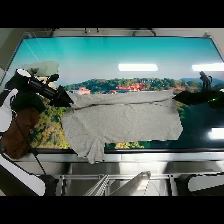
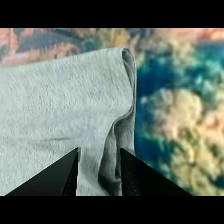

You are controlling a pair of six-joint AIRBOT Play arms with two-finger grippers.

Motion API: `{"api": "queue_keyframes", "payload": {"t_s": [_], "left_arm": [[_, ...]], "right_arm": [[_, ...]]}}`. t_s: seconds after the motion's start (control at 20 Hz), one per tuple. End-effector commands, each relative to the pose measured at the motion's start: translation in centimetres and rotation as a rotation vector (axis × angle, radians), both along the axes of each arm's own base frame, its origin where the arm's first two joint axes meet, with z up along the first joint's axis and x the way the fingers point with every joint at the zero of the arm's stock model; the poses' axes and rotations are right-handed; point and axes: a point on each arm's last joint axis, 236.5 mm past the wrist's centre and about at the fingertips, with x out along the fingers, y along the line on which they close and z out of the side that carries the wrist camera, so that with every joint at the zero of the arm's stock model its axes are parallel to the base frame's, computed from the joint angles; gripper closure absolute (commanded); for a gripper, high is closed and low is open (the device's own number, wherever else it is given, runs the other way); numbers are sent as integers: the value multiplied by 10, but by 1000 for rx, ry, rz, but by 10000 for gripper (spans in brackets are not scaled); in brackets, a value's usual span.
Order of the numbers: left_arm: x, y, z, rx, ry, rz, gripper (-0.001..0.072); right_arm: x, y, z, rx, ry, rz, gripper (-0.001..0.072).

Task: Fold the shirts.

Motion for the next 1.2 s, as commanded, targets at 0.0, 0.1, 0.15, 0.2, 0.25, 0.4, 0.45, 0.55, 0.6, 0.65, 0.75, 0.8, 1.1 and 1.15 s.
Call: {"api": "queue_keyframes", "payload": {"t_s": [0.0, 0.1, 0.15, 0.2, 0.25, 0.4, 0.45, 0.55, 0.6, 0.65, 0.75, 0.8, 1.1, 1.15], "left_arm": [[-5, 3, 31, -11, 10, -56, 408], [1, 4, 49, 5, -83, -55, 408], [-1, 4, 57, 9, -137, -52, 408], [-8, 5, 62, 14, -177, -55, 408], [-20, 6, 65, 18, -199, -48, 408], [-68, 12, 56, 21, -186, 28, 409], [-83, 15, 50, 26, -167, 72, 409], [-113, 21, 34, 31, -113, 159, 409], [-127, 23, 26, 36, -85, 208, 409], [-141, 22, 18, 44, -47, 257, 409], [-169, 12, 5, 49, -9, 283, 410], [-182, 5, 1, 48, 9, 283, 409], [-247, -38, -18, 89, 80, 224, 370], [-252, -41, -22, 101, 76, 221, 370]], "right_arm": [[-37, -19, 0, -128, 147, 38, 252], [-76, -30, 3, -195, 290, 64, 211], [-95, -29, 3, -178, 346, 68, 211], [-112, -25, 2, -139, 393, 56, 212], [-131, -20, -2, -98, 448, 49, 212], [-184, -5, -19, -1, 580, 25, 212], [-194, -1, -27, 11, 601, 10, 212], [-196, 10, -40, 43, 580, -10, 212], [-190, 21, -40, 89, 540, -13, 213], [-183, 29, -39, 122, 509, -16, 216], [-168, 44, -32, 174, 445, 2, 699], [-159, 47, -29, 192, 418, -8, 695], [-147, 50, -23, 221, 375, -33, 696], [-147, 50, -23, 223, 374, -35, 695]]}}
